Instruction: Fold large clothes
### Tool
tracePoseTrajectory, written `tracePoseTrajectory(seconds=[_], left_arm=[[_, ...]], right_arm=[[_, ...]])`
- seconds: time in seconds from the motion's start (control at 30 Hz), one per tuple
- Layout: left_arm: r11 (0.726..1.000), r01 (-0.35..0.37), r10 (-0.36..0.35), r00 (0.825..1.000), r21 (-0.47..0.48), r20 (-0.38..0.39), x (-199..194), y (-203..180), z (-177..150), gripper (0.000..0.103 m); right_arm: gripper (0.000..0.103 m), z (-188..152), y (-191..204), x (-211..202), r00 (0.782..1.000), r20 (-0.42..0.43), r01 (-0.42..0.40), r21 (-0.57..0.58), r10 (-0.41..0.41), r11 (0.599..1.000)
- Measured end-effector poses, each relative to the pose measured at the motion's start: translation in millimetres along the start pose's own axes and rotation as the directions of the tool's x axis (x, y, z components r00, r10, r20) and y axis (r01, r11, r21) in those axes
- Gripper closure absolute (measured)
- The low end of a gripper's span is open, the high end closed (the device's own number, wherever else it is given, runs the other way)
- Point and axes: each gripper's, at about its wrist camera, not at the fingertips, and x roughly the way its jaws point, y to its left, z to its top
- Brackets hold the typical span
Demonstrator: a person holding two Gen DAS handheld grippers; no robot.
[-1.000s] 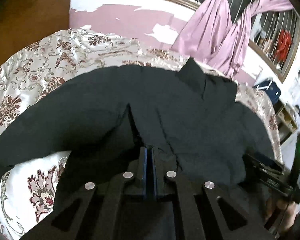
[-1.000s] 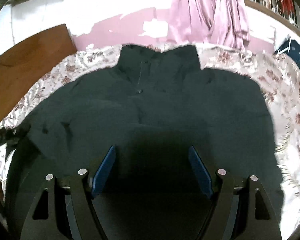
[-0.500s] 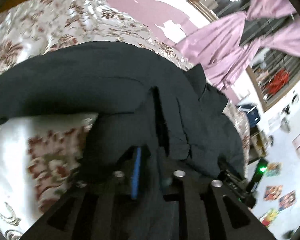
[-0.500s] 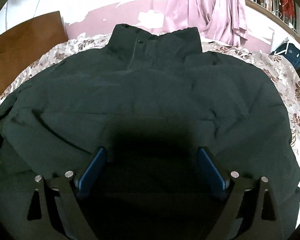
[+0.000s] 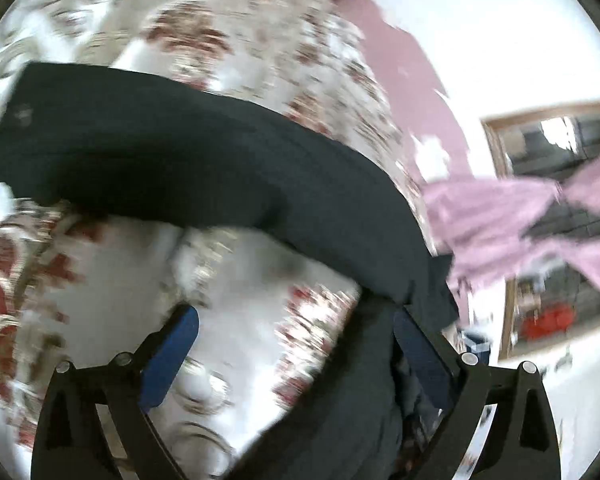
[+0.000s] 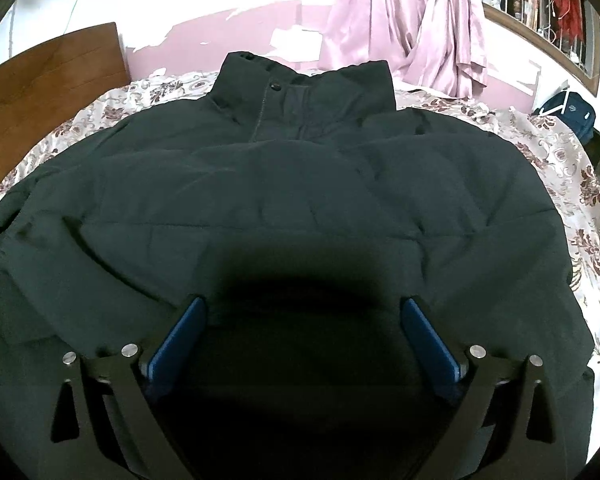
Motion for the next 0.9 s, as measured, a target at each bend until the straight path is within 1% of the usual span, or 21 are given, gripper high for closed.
tracePoseTrajectory(seconds=[0.07,0.13,0.17,0.23,0.27,0.37,0.4,0.43,0.47,0.5,0.53,0.57,0.6,0.67,0.73,0.8,0.83,0.87,0.9], left_arm=[[0.999,-0.009,0.01,1.0,-0.049,0.018,-2,10,10,0.005],[0.995,-0.045,0.049,0.998,-0.094,0.047,-4,18,18,0.005],[0.988,-0.066,0.076,0.995,-0.139,0.067,-4,25,24,0.005],[0.976,-0.061,0.082,0.992,-0.21,0.091,-3,34,33,0.005],[0.965,-0.071,0.1,0.989,-0.254,0.104,-1,41,40,0.005],[0.944,-0.086,0.133,0.982,-0.318,0.132,6,53,51,0.006],[0.937,-0.082,0.136,0.981,-0.339,0.14,9,57,54,0.009],[0.934,-0.073,0.132,0.98,-0.349,0.15,10,60,56,0.014],[0.933,-0.061,0.125,0.979,-0.354,0.163,12,60,58,0.033],[0.936,-0.056,0.124,0.977,-0.348,0.174,14,59,62,0.054],[0.94,-0.064,0.132,0.974,-0.335,0.184,16,59,64,0.065],[0.945,-0.089,0.156,0.969,-0.315,0.193,16,58,67,0.081],[0.951,-0.112,0.175,0.964,-0.289,0.2,17,56,70,0.09],[0.96,-0.117,0.175,0.961,-0.256,0.214,13,52,76,0.091],[0.971,-0.124,0.175,0.951,-0.204,0.256,3,40,83,0.093],[0.983,-0.143,0.172,0.935,-0.113,0.309,-13,18,90,0.094],[0.986,-0.152,0.168,0.929,-0.073,0.331,-19,7,92,0.094],[0.987,-0.161,0.152,0.918,-0.007,0.365,-28,-15,96,0.095],[0.986,-0.165,0.138,0.912,0.038,0.386,-35,-29,96,0.095]], right_arm=[[0.005,2,3,2,1.0,-0.008,0.008,0.001,-0.008,1.0],[0.005,8,5,0,0.999,-0.021,0.025,0.002,-0.025,1.0],[0.005,11,7,-3,0.999,-0.005,0.035,0.001,-0.035,0.999],[0.005,15,13,-11,0.999,0.04,0.029,-0.01,-0.029,1.0],[0.005,17,17,-13,0.999,0.05,0.016,-0.023,-0.014,1.0],[0.005,23,31,-7,1.0,0.025,0.007,-0.068,-0.005,0.998],[0.005,24,35,-5,1.0,0.028,0.013,-0.087,-0.011,0.996],[0.005,25,38,-2,0.999,0.029,0.017,-0.098,-0.014,0.995],[0.005,24,41,1,0.999,0.026,0.023,-0.105,-0.02,0.994],[0.005,22,42,6,1.0,0.016,0.027,-0.107,-0.025,0.994],[0.004,20,41,10,1.0,0.003,0.022,-0.102,-0.022,0.995],[0.002,18,39,12,1.0,-0.001,0.011,-0.089,-0.012,0.996],[0.002,17,36,12,1.0,0.007,0.0,-0.074,0.0,0.997],[0.002,12,31,9,0.999,0.03,-0.014,-0.05,0.016,0.999],[0.002,5,31,6,0.998,0.063,-0.002,-0.047,0.005,0.999],[0.002,3,34,4,0.997,0.077,0.017,-0.058,-0.013,0.998],[0.002,3,36,5,0.997,0.078,0.025,-0.063,-0.02,0.998],[0.002,3,37,5,0.997,0.078,0.027,-0.063,-0.022,0.998],[0.002,4,37,4,0.996,0.083,0.025,-0.06,-0.02,0.998]])
